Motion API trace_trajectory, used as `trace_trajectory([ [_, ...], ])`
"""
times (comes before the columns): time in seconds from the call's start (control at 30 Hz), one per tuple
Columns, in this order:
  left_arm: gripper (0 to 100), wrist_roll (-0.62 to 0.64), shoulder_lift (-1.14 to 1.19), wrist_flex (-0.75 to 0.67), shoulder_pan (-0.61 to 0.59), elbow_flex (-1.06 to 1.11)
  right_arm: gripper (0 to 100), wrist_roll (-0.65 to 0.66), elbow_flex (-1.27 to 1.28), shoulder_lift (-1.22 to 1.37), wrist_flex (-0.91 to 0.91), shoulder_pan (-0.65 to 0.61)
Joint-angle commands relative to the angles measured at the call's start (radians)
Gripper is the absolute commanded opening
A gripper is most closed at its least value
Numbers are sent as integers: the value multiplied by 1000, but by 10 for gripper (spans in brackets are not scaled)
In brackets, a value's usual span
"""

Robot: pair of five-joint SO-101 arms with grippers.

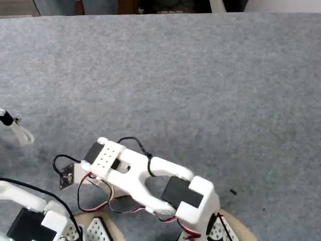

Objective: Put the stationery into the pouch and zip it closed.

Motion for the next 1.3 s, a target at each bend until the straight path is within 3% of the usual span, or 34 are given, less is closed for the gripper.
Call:
trace_trajectory([
  [0.0,29,-6,18,25,22,4,259,28,-31,41,-15,0],
  [0.37,29,-6,18,25,22,5,13,28,-41,44,-37,17],
  [0.87,29,-6,17,26,28,5,12,-34,-156,-15,68,163],
  [1.07,29,-6,14,121,154,5,12,-120,-257,-108,140,265],
  [1.27,29,-2,8,129,245,-15,12,-222,-292,-280,180,381],
])
